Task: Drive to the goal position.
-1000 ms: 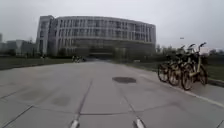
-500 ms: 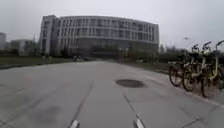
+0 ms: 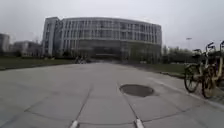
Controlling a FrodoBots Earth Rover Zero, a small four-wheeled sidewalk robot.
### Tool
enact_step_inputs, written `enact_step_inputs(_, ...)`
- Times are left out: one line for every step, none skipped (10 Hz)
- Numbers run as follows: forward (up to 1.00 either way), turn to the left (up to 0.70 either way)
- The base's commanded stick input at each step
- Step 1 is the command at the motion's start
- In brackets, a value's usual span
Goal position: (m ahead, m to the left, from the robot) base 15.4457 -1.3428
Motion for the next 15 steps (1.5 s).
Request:
enact_step_inputs(1.00,0.02)
enact_step_inputs(1.00,0.02)
enact_step_inputs(1.00,0.02)
enact_step_inputs(1.00,0.02)
enact_step_inputs(1.00,0.02)
enact_step_inputs(1.00,0.02)
enact_step_inputs(1.00,-0.11)
enact_step_inputs(1.00,-0.38)
enact_step_inputs(1.00,-0.38)
enact_step_inputs(1.00,-0.38)
enact_step_inputs(1.00,-0.38)
enact_step_inputs(1.00,-0.38)
enact_step_inputs(1.00,-0.38)
enact_step_inputs(1.00,-0.38)
enact_step_inputs(1.00,-0.38)
